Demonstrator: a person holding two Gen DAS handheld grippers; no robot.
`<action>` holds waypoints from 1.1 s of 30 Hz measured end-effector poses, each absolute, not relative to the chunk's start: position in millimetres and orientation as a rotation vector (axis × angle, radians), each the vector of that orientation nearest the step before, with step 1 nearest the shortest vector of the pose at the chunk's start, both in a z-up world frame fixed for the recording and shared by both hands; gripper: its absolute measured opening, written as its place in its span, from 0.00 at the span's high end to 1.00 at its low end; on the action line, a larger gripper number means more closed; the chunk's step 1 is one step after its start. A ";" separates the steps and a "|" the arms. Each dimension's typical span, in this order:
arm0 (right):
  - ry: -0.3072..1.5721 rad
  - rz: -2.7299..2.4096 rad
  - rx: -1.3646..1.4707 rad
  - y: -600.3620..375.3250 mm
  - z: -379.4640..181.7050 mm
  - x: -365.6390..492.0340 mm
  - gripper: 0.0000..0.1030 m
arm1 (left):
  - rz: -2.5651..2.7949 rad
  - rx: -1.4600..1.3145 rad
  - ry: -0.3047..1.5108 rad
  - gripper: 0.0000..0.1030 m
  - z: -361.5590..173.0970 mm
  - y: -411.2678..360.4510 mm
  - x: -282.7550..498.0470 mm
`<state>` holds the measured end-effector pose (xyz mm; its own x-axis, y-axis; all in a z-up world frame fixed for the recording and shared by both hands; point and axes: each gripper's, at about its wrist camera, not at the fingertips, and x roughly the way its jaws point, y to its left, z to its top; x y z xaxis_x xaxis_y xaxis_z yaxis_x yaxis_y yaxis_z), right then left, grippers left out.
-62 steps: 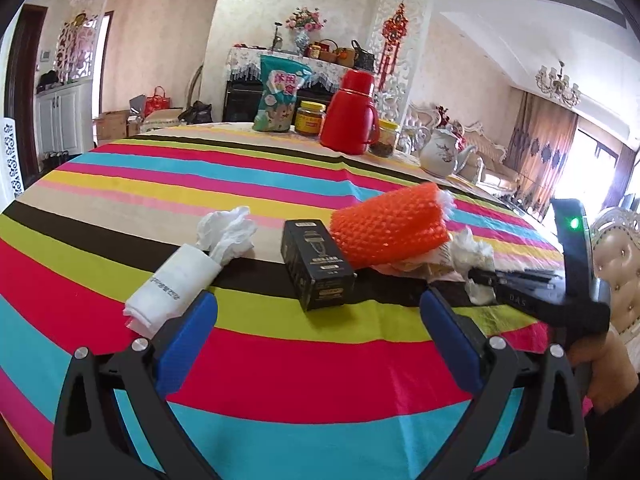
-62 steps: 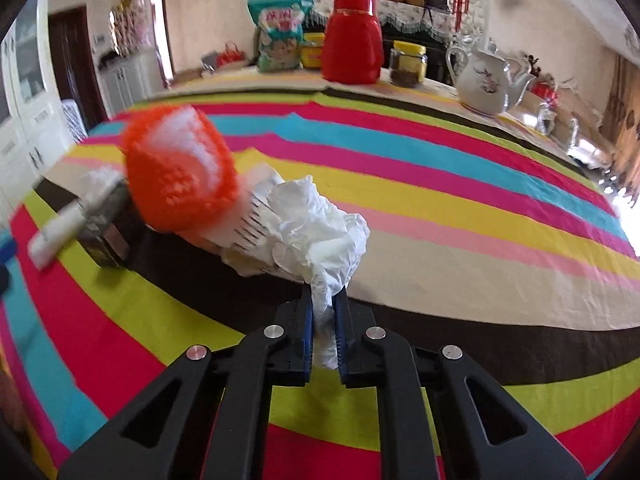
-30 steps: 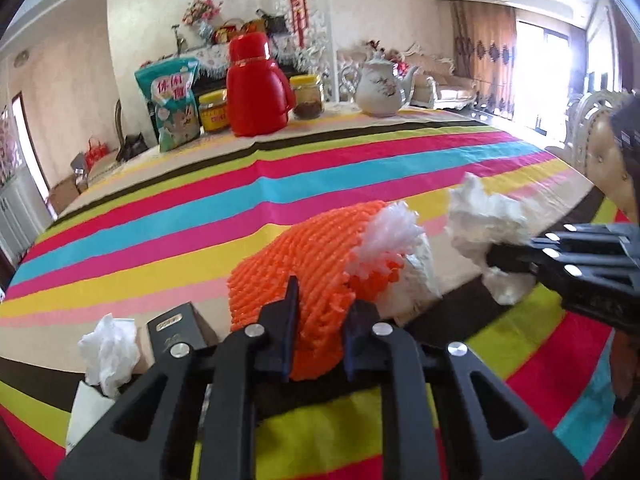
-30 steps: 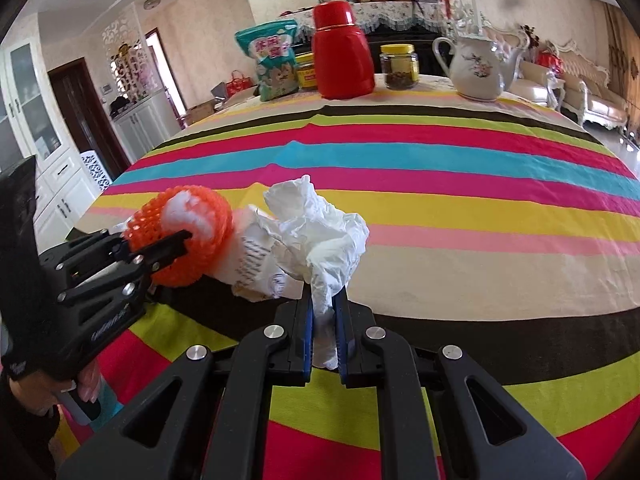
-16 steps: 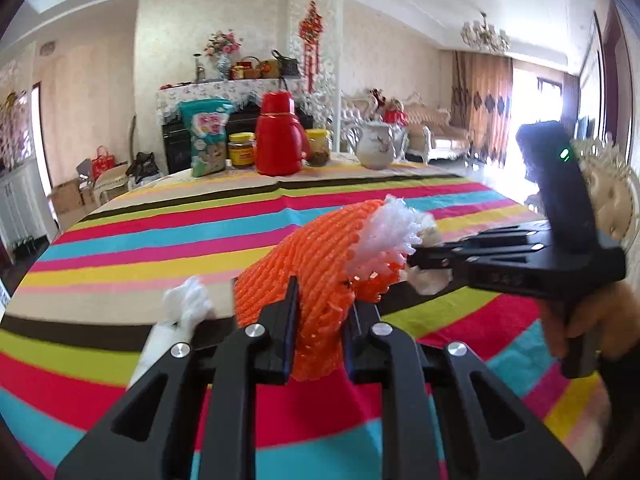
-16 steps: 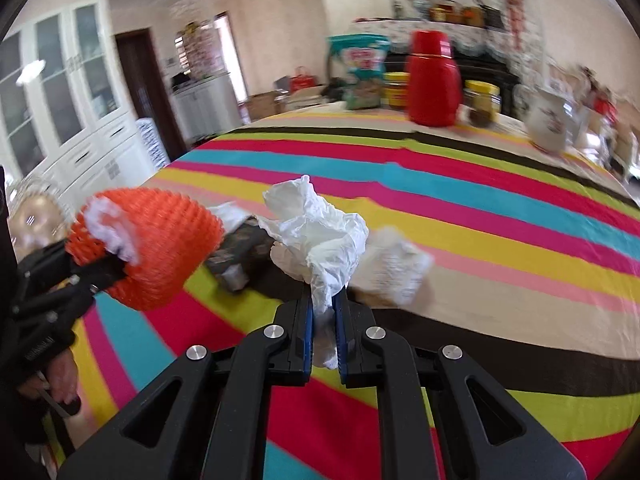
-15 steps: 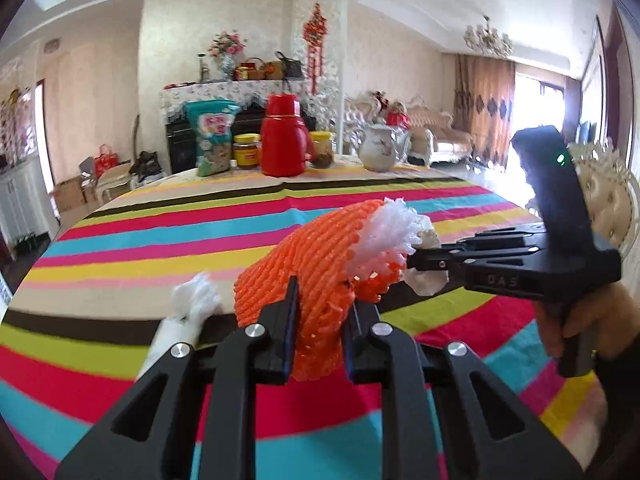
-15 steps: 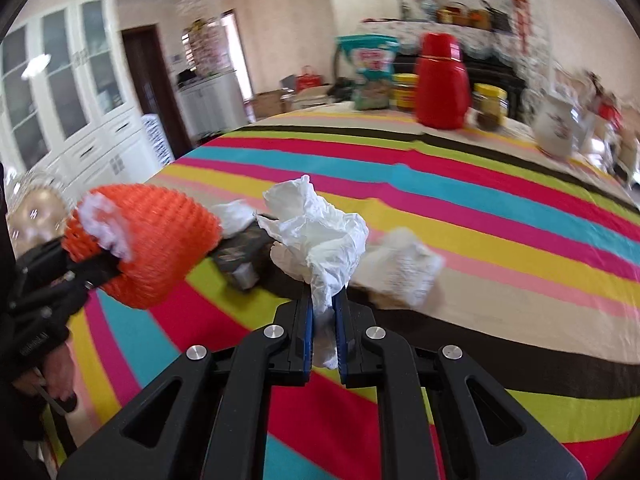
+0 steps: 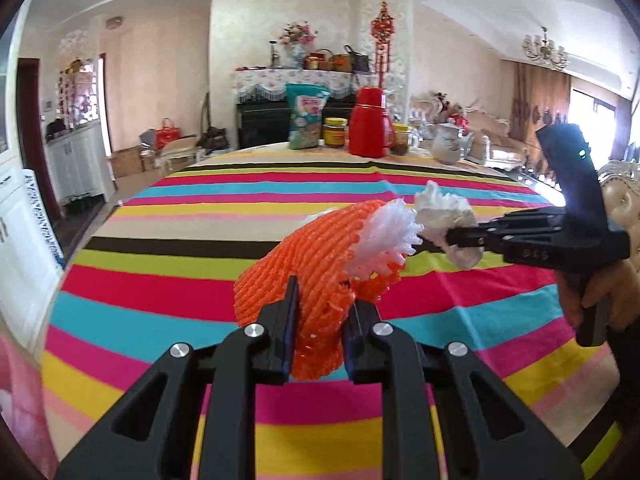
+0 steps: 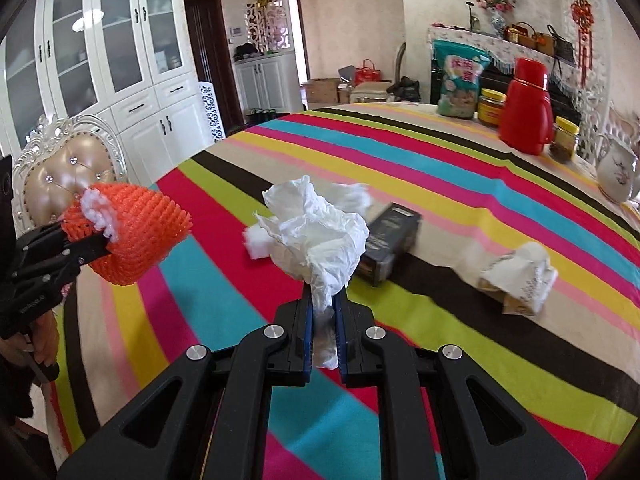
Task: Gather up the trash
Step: 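Lift the orange net and white tissue and carry them toward the pink bin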
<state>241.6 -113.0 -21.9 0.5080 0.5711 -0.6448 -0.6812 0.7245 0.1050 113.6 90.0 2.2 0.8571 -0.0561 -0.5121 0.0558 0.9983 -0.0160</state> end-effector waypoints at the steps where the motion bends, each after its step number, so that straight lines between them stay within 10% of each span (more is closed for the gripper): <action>1: 0.711 0.771 -0.161 -108.7 -21.0 236.0 0.89 | -0.049 -0.004 0.537 0.82 1.6 94.0 109.0; 33: 0.549 1.021 -0.206 80.9 -5.1 99.6 0.89 | 0.346 -0.172 0.393 0.79 6.0 210.1 -43.0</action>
<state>99.6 80.9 -5.1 0.4022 0.7509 -0.5239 -0.8514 0.5172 0.0876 -43.0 210.1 6.0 0.8664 0.2959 -0.4023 -0.3618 0.9272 -0.0972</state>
